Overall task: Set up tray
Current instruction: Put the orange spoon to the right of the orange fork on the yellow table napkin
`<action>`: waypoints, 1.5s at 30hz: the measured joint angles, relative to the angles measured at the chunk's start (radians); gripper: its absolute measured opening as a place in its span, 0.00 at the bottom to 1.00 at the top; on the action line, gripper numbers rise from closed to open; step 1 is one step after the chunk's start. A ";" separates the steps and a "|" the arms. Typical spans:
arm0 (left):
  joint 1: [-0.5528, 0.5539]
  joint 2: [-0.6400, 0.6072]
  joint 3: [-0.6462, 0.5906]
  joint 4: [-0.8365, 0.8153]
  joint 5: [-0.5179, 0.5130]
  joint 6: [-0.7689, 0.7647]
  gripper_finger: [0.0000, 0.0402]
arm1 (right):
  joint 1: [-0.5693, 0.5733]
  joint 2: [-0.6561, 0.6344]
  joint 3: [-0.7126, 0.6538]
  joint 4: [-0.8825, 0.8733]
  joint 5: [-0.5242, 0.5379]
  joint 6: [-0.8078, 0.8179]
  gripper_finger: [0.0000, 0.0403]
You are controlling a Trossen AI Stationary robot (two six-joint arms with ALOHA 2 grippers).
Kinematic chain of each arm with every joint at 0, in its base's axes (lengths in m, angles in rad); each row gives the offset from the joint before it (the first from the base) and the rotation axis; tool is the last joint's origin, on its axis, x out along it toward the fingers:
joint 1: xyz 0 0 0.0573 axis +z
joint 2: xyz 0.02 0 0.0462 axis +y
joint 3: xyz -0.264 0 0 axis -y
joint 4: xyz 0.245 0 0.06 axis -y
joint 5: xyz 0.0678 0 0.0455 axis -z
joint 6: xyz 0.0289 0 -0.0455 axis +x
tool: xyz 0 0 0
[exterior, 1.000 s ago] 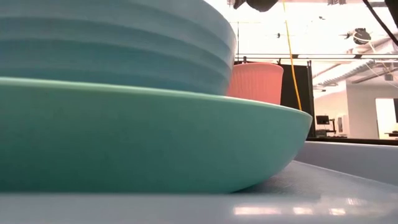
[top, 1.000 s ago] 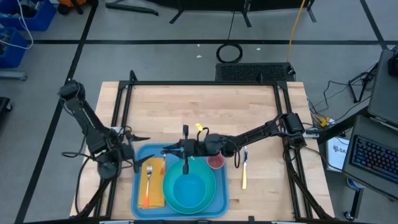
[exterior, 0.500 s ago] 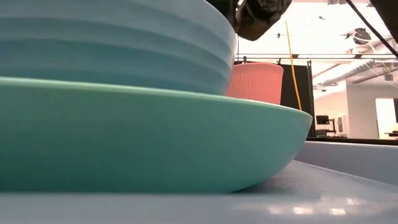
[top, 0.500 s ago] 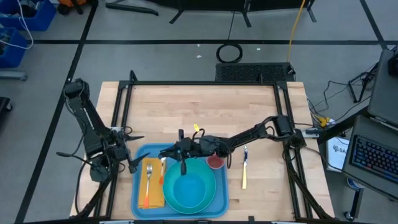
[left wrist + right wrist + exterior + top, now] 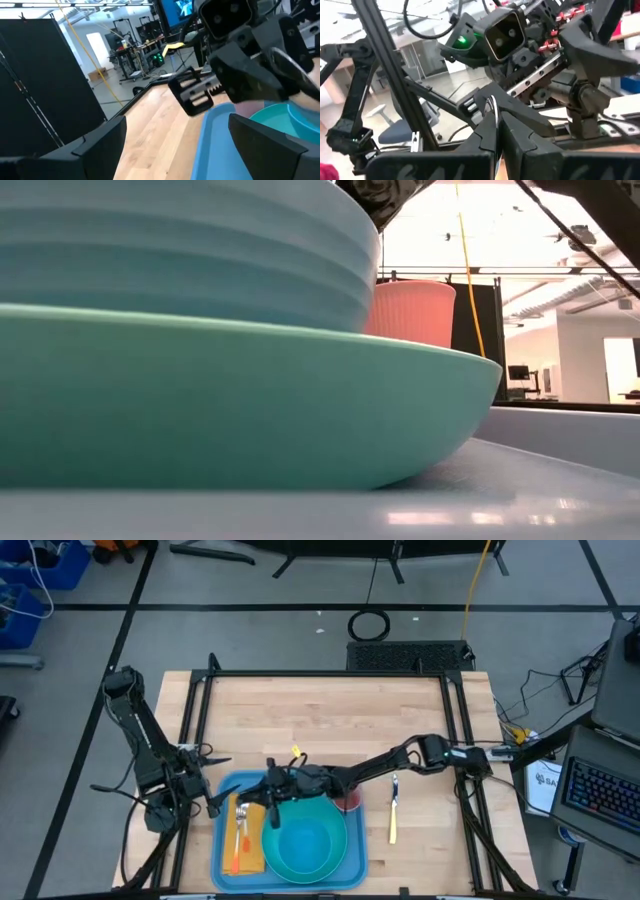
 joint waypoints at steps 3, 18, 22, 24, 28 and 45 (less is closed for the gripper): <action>0.000 0.000 0.000 -0.006 0.001 -0.007 0.87 | 0.004 0.030 0.026 -0.003 0.006 0.041 0.00; 0.000 0.000 0.000 -0.006 -0.004 -0.009 0.87 | 0.024 0.039 0.034 -0.088 0.082 0.123 0.00; 0.000 0.000 0.000 -0.006 -0.007 -0.009 0.87 | 0.031 0.039 0.034 -0.112 0.130 0.124 0.00; 0.000 0.000 0.000 -0.006 -0.007 -0.009 0.88 | 0.035 0.052 0.037 -0.083 0.135 0.119 0.00; 0.000 0.000 0.000 -0.006 -0.007 -0.009 0.87 | 0.038 0.103 0.096 -0.094 0.100 0.147 0.00; 0.000 0.000 0.000 -0.008 0.002 -0.009 0.87 | 0.014 0.192 0.193 -0.206 0.105 0.220 0.00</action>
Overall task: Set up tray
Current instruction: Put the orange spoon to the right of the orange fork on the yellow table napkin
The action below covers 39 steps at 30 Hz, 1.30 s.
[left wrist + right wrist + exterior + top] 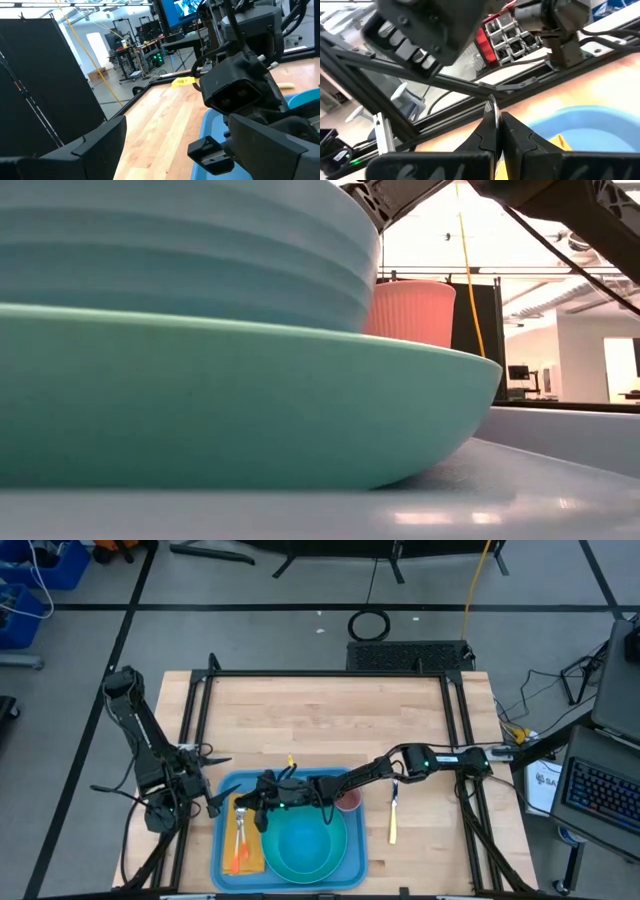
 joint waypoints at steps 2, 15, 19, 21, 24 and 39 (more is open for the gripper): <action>0.000 0.000 0.000 0.000 0.000 0.000 0.88 | 0.000 0.000 0.000 -0.006 0.003 0.001 0.00; 0.000 0.000 0.000 0.000 0.001 -0.003 0.88 | 0.018 0.000 0.000 -0.020 0.027 0.005 0.00; 0.000 0.000 0.000 0.000 0.001 -0.003 0.88 | 0.023 0.000 0.000 -0.026 0.033 0.000 0.00; 0.000 0.000 0.000 0.000 0.002 -0.004 0.87 | 0.023 0.000 0.000 -0.034 0.033 0.009 0.00; 0.000 0.000 0.000 0.000 0.002 -0.004 0.87 | 0.022 0.000 0.000 -0.049 0.050 0.011 0.01; 0.000 0.000 0.000 0.000 0.022 -0.004 0.88 | 0.021 -0.002 -0.001 -0.068 0.053 0.009 0.01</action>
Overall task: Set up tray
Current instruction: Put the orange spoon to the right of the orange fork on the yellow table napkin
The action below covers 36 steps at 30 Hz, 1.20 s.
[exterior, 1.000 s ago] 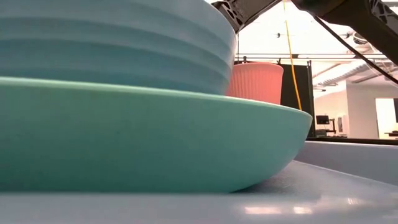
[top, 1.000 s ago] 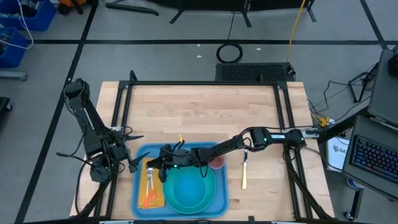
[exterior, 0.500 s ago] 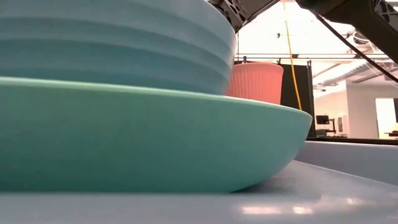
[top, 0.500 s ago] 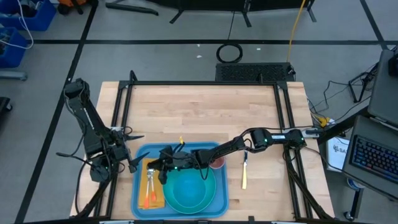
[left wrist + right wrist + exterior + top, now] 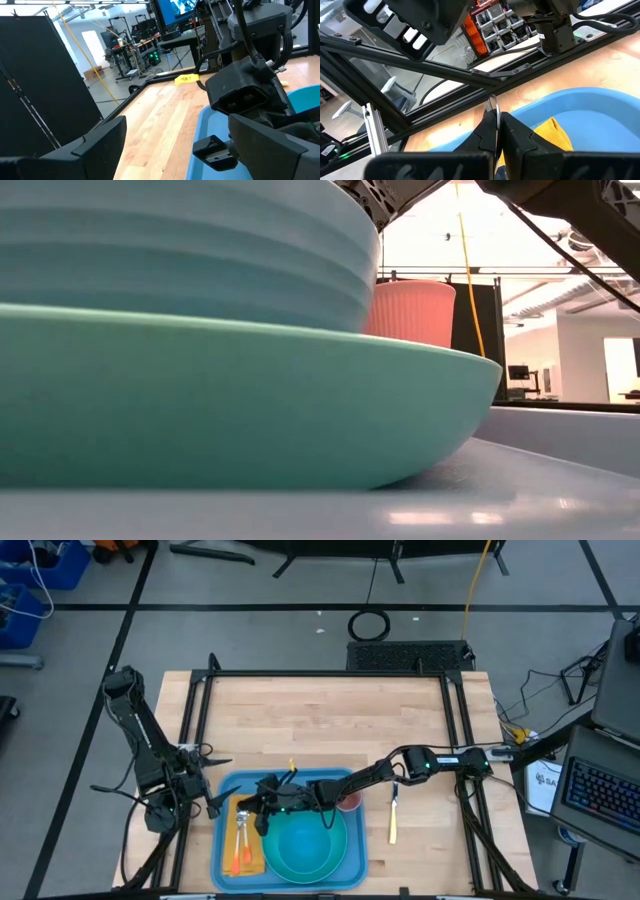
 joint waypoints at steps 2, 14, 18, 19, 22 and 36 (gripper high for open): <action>0.000 0.000 0.000 0.000 0.000 0.000 0.87 | 0.000 0.000 0.000 -0.004 0.000 0.000 0.01; 0.000 0.000 0.000 0.000 0.000 0.000 0.88 | -0.003 0.000 -0.002 -0.025 0.003 -0.004 0.09; 0.000 0.000 0.000 0.000 0.001 0.000 0.87 | -0.005 0.000 -0.002 -0.028 0.003 -0.004 0.09; 0.000 0.000 0.000 0.000 0.001 0.000 0.87 | -0.005 0.000 -0.002 -0.028 0.003 -0.004 0.09; 0.000 0.000 0.000 0.000 0.003 0.000 0.87 | -0.005 0.000 -0.002 -0.029 0.003 -0.007 0.10; 0.000 0.000 0.000 0.000 0.004 0.000 0.87 | -0.005 0.000 -0.002 -0.037 0.001 -0.053 0.10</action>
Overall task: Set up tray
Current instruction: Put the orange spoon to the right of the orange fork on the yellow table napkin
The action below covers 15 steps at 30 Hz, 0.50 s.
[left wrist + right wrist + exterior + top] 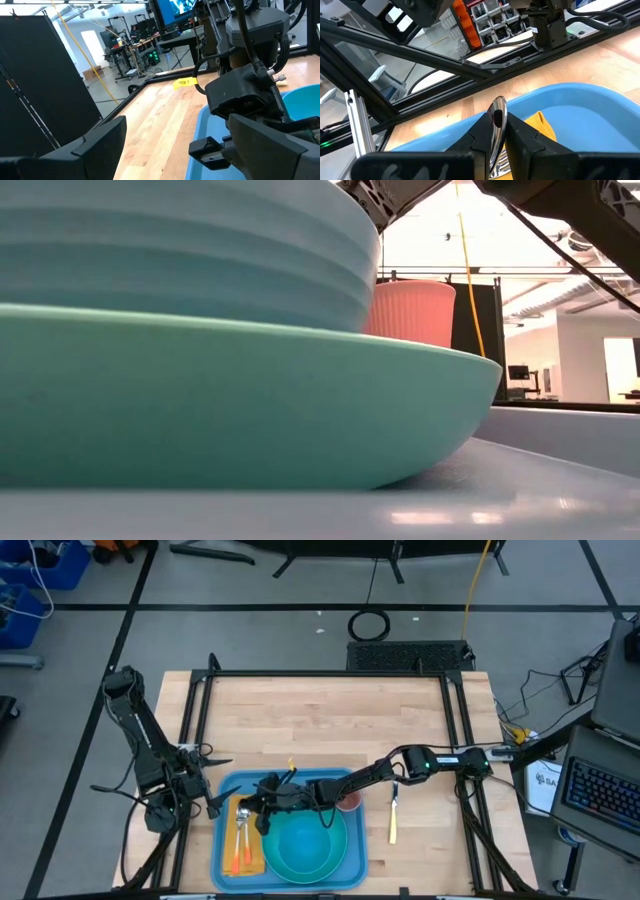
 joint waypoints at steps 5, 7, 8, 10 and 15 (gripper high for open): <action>0.000 0.000 0.000 0.000 0.001 0.000 0.88 | 0.000 0.000 0.000 -0.004 -0.003 -0.007 0.10; 0.000 0.000 0.000 0.000 0.001 0.000 0.87 | 0.000 0.000 0.000 -0.010 -0.003 -0.007 0.10; 0.000 0.000 0.000 0.000 0.001 0.000 0.88 | 0.000 0.000 0.000 -0.014 -0.004 -0.007 0.10; 0.000 0.000 0.000 0.000 0.001 0.000 0.87 | 0.000 0.000 0.000 -0.014 -0.005 -0.007 0.11; 0.000 0.000 0.000 0.000 0.002 0.000 0.88 | 0.000 0.000 0.000 -0.025 -0.005 -0.007 0.18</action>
